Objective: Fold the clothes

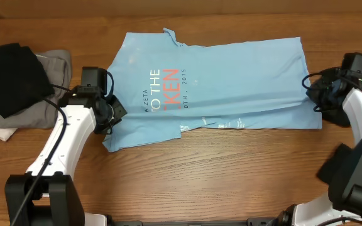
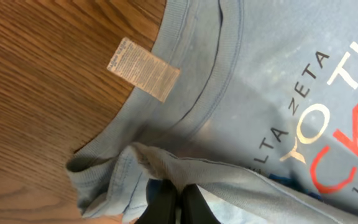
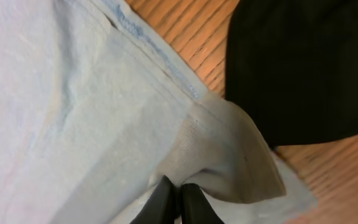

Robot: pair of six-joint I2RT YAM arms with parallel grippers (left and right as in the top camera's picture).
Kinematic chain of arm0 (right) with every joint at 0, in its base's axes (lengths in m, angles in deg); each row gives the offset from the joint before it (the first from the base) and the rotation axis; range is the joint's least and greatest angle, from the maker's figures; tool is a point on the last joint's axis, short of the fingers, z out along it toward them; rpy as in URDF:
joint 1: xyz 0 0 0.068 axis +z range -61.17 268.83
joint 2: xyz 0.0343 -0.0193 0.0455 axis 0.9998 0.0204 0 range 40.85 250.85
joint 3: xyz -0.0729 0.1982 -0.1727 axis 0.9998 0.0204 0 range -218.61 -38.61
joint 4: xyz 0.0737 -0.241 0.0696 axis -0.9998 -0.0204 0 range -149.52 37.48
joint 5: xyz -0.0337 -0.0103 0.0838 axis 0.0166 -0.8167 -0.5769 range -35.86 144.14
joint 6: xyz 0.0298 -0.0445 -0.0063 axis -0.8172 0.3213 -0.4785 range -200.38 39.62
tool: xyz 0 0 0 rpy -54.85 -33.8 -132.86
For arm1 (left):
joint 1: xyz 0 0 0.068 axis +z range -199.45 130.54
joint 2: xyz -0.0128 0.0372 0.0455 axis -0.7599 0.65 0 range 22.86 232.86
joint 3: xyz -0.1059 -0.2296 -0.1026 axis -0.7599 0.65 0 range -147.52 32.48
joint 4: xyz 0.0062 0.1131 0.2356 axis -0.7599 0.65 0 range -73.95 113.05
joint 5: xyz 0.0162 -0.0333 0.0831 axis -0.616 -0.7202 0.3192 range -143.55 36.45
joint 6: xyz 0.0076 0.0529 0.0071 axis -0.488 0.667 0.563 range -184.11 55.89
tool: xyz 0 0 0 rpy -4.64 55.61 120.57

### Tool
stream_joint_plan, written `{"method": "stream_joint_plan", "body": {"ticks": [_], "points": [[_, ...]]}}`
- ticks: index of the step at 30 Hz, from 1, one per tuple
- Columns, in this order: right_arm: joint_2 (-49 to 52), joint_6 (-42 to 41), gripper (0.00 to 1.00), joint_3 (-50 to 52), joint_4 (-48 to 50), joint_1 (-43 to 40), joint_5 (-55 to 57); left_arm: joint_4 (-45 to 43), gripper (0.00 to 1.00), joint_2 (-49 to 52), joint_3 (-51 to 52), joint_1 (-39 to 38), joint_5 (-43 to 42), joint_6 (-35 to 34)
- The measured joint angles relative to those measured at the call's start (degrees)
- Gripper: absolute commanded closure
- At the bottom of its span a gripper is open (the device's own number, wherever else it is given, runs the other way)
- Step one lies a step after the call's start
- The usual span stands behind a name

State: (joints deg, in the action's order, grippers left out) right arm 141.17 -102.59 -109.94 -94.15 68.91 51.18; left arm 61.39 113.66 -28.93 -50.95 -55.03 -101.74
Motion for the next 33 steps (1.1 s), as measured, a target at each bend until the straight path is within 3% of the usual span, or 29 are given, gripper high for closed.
{"method": "stream_joint_plan", "body": {"ticks": [15,26,28,33], "points": [[3.37,-0.02,0.9,0.09,2.62,1.92,0.22,-15.54,0.95,4.98,0.28,0.04,-2.99,-0.22],[3.37,-0.02,0.89,0.09,3.1,1.92,0.22,-16.15,0.94,5.01,0.28,0.04,-0.63,-2.73],[3.37,-0.02,0.84,0.09,3.08,1.92,0.24,-16.55,0.94,5.01,0.28,0.04,-0.24,-3.72],[3.37,-0.31,0.42,0.11,3.72,1.92,0.26,-16.7,0.92,5.01,0.28,0.04,0.31,-4.7]]}}
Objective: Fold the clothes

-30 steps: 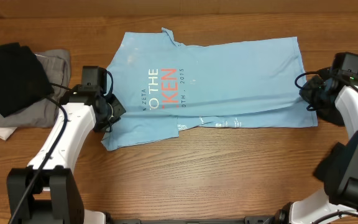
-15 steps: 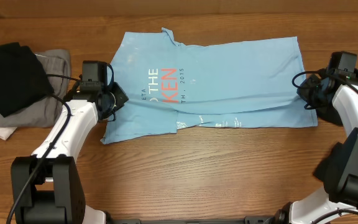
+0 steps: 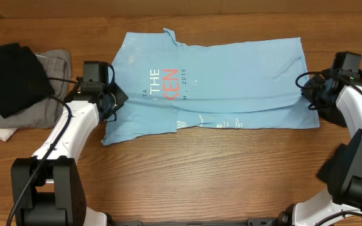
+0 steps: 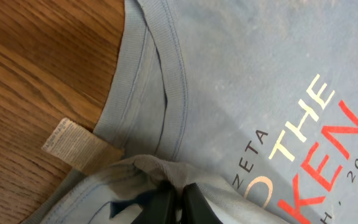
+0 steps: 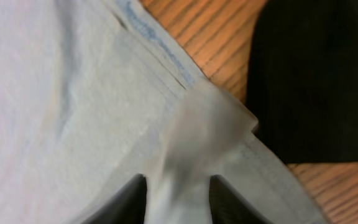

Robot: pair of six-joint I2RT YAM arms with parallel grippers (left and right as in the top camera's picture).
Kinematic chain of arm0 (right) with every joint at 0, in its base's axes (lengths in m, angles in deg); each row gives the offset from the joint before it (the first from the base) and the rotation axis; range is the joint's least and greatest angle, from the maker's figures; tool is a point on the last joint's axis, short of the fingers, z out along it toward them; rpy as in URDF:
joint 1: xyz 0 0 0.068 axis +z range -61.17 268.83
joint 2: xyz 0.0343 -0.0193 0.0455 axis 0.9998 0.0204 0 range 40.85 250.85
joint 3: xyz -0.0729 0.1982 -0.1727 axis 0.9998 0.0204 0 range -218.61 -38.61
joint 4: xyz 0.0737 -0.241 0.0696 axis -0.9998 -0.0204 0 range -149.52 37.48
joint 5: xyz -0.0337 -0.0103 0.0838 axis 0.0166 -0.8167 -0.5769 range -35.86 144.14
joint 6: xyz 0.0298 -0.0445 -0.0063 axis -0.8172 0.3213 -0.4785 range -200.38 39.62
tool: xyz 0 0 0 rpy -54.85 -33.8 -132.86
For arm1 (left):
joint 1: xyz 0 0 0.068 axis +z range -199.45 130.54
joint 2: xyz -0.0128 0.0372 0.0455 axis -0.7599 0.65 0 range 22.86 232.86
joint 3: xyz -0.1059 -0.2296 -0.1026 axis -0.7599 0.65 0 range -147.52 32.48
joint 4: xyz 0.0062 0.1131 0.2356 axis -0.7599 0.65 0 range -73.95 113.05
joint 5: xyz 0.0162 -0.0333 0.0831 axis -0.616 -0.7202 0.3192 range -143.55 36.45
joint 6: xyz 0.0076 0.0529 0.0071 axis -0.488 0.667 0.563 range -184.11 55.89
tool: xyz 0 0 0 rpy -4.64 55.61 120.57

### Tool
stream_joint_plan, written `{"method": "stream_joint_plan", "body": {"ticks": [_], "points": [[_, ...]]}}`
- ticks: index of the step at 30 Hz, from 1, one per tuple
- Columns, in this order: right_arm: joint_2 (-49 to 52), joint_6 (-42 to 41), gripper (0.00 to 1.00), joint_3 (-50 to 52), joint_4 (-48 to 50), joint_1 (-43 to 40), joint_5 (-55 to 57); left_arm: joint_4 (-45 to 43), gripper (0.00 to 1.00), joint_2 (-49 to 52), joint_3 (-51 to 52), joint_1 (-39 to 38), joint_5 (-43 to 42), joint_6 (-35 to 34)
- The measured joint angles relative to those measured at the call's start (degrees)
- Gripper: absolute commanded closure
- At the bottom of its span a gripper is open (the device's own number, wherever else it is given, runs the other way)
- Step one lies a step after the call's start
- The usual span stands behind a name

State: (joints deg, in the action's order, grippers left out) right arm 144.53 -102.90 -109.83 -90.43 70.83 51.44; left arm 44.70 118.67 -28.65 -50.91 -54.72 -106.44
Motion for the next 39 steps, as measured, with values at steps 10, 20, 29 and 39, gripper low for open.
{"method": "stream_joint_plan", "body": {"ticks": [10,20,29,39], "points": [[0.0,1.99,0.5,0.0,-6.82,0.0,2.23,0.76,0.92,0.0,0.0,0.0,0.61,-0.81],[-0.02,1.95,0.79,8.41,-2.75,0.0,4.68,0.92,0.93,0.0,0.02,0.0,1.29,-0.83],[-1.29,2.03,0.85,14.4,4.31,0.0,5.09,-0.13,0.96,0.0,0.02,0.0,3.67,-0.83],[-1.31,2.01,0.85,14.47,4.28,0.0,5.25,-4.68,0.29,0.0,0.02,0.0,6.56,-0.48]]}}
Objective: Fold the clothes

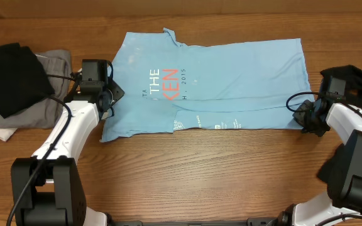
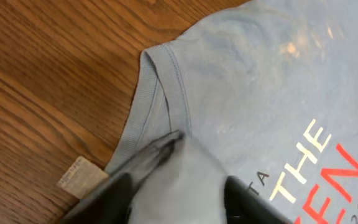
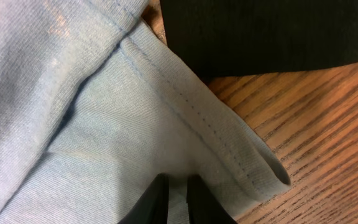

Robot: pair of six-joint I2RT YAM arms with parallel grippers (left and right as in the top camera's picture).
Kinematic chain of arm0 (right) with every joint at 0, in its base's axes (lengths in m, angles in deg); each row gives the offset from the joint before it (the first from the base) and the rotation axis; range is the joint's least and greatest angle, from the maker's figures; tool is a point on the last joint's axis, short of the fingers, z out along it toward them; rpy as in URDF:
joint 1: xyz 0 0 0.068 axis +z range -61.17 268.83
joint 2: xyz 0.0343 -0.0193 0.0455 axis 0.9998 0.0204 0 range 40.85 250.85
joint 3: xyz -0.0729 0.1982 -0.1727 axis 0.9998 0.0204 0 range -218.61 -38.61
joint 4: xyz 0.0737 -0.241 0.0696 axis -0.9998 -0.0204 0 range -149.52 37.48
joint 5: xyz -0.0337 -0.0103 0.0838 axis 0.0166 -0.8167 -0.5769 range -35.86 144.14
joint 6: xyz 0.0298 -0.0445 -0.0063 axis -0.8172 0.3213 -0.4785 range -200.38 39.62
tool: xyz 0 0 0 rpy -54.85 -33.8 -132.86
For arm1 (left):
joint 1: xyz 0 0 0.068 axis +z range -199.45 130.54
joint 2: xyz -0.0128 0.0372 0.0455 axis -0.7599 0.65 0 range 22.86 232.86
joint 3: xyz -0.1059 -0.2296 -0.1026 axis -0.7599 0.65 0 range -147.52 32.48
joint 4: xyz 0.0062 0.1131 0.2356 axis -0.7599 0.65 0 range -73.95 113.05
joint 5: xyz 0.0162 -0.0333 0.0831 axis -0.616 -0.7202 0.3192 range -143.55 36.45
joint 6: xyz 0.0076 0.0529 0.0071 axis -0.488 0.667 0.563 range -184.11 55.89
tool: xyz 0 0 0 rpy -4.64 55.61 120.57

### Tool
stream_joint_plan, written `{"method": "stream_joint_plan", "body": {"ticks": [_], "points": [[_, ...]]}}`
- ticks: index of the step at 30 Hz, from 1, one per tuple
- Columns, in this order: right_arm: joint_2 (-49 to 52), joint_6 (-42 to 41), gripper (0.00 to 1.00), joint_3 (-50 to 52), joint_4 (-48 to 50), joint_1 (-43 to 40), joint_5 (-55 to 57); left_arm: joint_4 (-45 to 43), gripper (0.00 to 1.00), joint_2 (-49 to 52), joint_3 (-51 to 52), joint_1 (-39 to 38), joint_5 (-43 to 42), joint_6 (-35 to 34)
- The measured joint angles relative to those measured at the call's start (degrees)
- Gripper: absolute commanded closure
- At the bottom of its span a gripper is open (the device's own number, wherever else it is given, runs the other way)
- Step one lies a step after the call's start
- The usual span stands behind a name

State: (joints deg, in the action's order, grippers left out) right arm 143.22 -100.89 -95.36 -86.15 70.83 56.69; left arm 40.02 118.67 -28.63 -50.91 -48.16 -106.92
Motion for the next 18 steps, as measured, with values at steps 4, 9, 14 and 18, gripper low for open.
{"method": "stream_joint_plan", "body": {"ticks": [4,9,14,18], "points": [[0.0,0.0,0.85,0.0,-0.02,-0.02,0.02,2.08,0.24,0.0,0.0,0.02,-0.42,3.17],[0.0,0.0,0.84,0.0,-0.44,0.0,0.02,13.31,0.23,0.0,0.0,0.07,-0.79,5.55],[0.0,0.02,0.84,-0.04,-0.85,0.0,0.0,23.54,0.22,0.0,0.09,0.07,-2.29,6.19],[-0.2,0.0,0.84,-0.04,-2.01,0.0,0.02,25.18,0.21,0.0,0.2,0.07,-2.43,6.58]]}}
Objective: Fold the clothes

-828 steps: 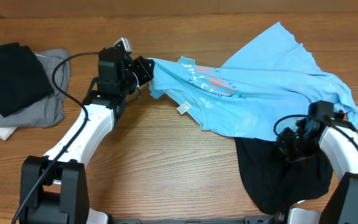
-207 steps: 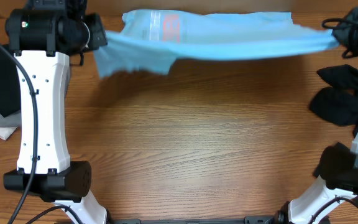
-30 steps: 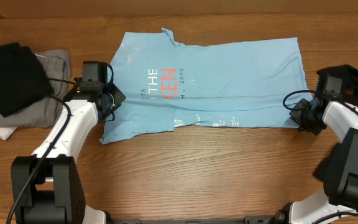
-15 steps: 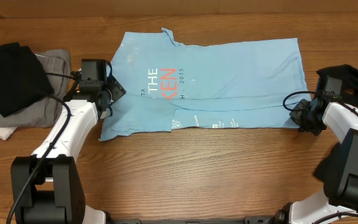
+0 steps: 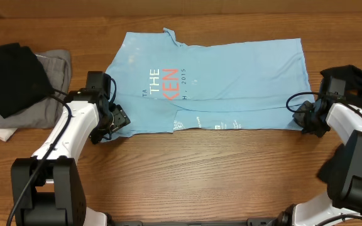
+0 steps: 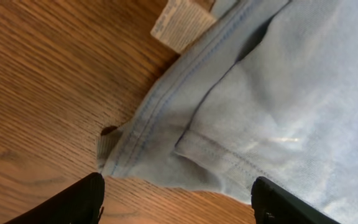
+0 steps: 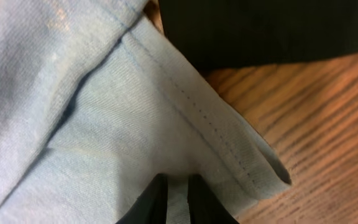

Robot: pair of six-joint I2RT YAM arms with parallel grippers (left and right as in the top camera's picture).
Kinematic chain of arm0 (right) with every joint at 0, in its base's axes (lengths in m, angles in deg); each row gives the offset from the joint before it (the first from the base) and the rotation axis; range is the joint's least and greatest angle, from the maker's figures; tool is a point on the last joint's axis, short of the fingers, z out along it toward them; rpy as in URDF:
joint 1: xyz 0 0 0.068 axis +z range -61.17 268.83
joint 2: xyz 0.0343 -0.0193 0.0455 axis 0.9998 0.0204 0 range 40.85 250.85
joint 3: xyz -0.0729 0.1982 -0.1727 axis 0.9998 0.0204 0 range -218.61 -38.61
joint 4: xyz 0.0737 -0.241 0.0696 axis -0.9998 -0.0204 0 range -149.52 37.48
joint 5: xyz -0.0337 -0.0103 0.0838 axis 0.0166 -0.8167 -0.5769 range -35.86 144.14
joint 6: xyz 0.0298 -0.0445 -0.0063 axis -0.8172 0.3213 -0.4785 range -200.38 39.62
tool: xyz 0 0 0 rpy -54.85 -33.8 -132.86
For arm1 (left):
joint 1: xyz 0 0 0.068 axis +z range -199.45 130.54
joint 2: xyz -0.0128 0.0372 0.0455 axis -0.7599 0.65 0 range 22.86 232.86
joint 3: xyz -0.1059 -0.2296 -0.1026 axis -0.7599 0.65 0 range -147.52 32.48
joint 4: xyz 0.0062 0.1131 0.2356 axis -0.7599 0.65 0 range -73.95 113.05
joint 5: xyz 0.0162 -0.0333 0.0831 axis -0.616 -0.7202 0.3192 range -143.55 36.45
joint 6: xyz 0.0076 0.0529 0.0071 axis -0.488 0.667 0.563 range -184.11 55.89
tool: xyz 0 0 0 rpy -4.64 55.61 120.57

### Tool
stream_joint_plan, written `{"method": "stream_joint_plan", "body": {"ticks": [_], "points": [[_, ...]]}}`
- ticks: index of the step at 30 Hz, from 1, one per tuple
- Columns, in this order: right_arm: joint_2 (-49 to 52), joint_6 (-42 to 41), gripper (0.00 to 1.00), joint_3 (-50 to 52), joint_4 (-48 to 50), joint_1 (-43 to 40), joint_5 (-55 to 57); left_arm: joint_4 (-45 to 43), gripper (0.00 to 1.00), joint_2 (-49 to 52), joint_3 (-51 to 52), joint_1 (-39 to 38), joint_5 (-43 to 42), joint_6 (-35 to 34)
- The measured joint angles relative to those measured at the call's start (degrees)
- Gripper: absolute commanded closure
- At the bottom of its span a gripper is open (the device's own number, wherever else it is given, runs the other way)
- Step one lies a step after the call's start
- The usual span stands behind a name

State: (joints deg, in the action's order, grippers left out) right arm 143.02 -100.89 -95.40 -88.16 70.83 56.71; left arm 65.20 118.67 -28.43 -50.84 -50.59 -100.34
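Note:
A light blue T-shirt [image 5: 231,69] with red and white print lies flat on the table, its near strip folded up over the body. My left gripper [image 5: 113,122] hovers at the shirt's near left corner. It is open [image 6: 178,190], its fingers wide apart and holding nothing, just short of the bunched hem [image 6: 166,143] and the care tag [image 6: 182,15]. My right gripper [image 5: 303,119] is at the near right corner, shut [image 7: 179,185] on the doubled hem there.
A pile of black and grey clothes [image 5: 11,81] lies at the left edge of the table. A black garment sits at the right edge, close behind the right gripper, and shows as black cloth [image 7: 260,31] in the right wrist view. Bare wood runs along the front.
My left gripper, open near the collar, has moved toward me to the shirt's near left corner and is still open. The right gripper stays shut on the near right corner.
Both grippers were shut on the shirt's near edge, lifted at either end. Then that strip lay folded over the body and the right gripper stood open. Later the left was open by the collar and the right was shut on the near right corner. Now the left is at the near left corner.

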Motion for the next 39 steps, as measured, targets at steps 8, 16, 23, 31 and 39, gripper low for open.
{"method": "stream_joint_plan", "body": {"ticks": [8,16,23,31,39], "points": [[-0.24,0.02,0.83,-0.02,-2.19,0.0,0.0,-8.04,0.23,0.0,5.88,0.0,2.12,0.26],[-0.33,0.04,0.83,-0.04,-3.04,0.0,0.0,-11.98,0.68,0.0,10.21,-0.02,3.17,0.55],[-0.52,0.04,0.89,-0.04,-5.05,-0.02,0.0,-10.54,0.96,0.0,10.21,0.07,6.56,0.66],[-0.81,-0.96,0.96,-0.22,-12.09,0.04,-0.81,-0.98,0.96,0.0,10.49,5.49,11.3,0.61],[-0.81,-1.68,0.96,-0.22,-13.09,0.04,-1.14,0.79,0.75,0.0,10.25,7.13,11.63,2.29]]}}
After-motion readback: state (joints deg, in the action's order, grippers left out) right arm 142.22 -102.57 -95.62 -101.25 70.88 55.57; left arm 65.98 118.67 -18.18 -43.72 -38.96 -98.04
